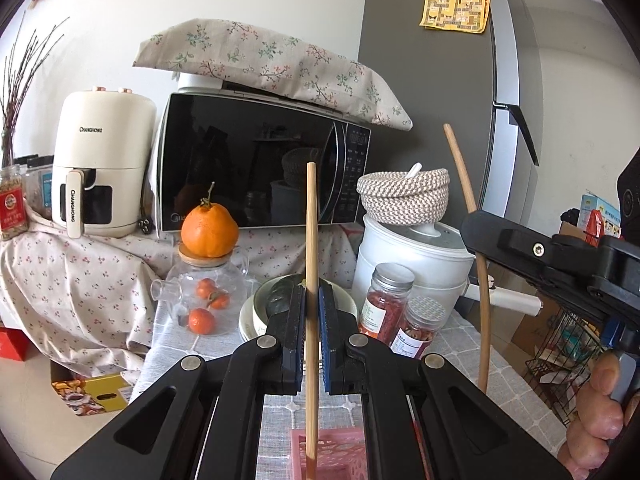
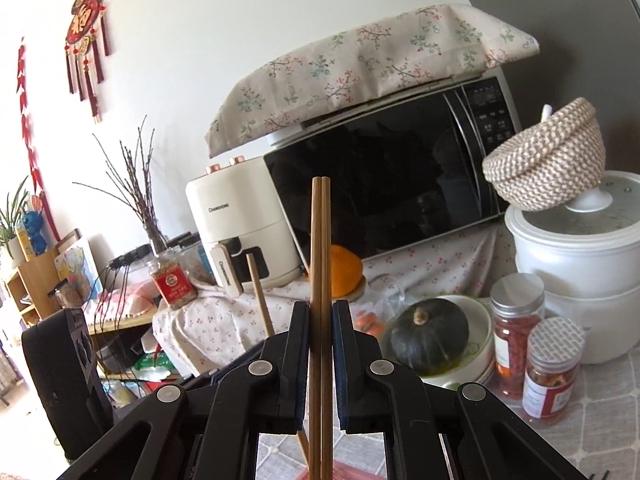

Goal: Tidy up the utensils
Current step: 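Carry chopsticks over the pink basket and release them in with both tools, then lower the left tool onto the white plastic spoon and grasp it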

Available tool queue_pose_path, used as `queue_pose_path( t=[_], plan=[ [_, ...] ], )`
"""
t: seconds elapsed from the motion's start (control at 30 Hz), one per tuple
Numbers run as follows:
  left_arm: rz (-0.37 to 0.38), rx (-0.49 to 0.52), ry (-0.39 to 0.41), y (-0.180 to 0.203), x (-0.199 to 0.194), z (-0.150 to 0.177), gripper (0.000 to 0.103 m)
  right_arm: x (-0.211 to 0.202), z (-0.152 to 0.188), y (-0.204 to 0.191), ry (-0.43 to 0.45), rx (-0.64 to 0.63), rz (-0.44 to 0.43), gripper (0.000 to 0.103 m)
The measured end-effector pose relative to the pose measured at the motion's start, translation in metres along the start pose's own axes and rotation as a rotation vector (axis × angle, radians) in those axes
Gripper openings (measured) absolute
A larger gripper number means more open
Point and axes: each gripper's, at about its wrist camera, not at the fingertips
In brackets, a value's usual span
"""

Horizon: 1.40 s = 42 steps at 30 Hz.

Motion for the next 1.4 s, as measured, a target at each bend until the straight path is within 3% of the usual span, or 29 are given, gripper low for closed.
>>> queue_pose_path(
  t=[0.1,0.17,0.23,0.3,0.5,0.6,0.77,1.0,1.2,1.4],
  plan=[
    [0.030,-0.029,-0.036,-0.006,0.005,0.002,0.008,0.006,0.000,-0.001,0.020,-0.016,0.009,0.009],
    [0.044,-0.052,-0.073,-0.009,0.006,0.001,0.014,0.009,0.000,0.001,0.033,-0.014,0.016,0.009],
    [0.038,-0.056,-0.102,-0.010,0.003,0.001,0.042,0.012,-0.002,0.005,0.044,-0.002,0.018,0.009],
    [0.006,-0.055,-0.120,-0.010,-0.004,0.002,0.056,0.016,-0.002,0.006,0.053,0.003,0.020,0.009],
    [-0.053,-0.094,-0.261,-0.022,-0.012,0.014,0.060,0.033,0.008,0.006,0.077,-0.013,0.070,0.009],
    [-0.085,-0.099,-0.304,-0.028,-0.015,0.022,0.063,0.040,0.018,0.005,0.092,-0.046,0.130,0.009],
    [-0.104,-0.129,-0.339,-0.034,-0.018,0.028,0.067,0.052,0.032,0.012,0.046,-0.018,0.152,0.009],
    [-0.146,-0.118,-0.374,-0.028,-0.026,0.031,0.072,0.040,0.036,0.009,-0.041,0.016,0.078,0.013],
    [-0.153,-0.108,-0.455,-0.012,-0.036,0.039,0.081,0.003,0.031,0.003,-0.125,0.039,0.071,0.036],
    [-0.134,-0.080,-0.573,0.019,-0.043,0.055,0.084,-0.048,0.040,0.016,-0.245,0.143,0.189,0.057]
  ],
)
Point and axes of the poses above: each gripper's, at about its wrist camera, not at the fingertips, and x roughly the way its jaws point, y to its right, z to its underside, and after that the axes turned 12 degrees about -y, right-handed
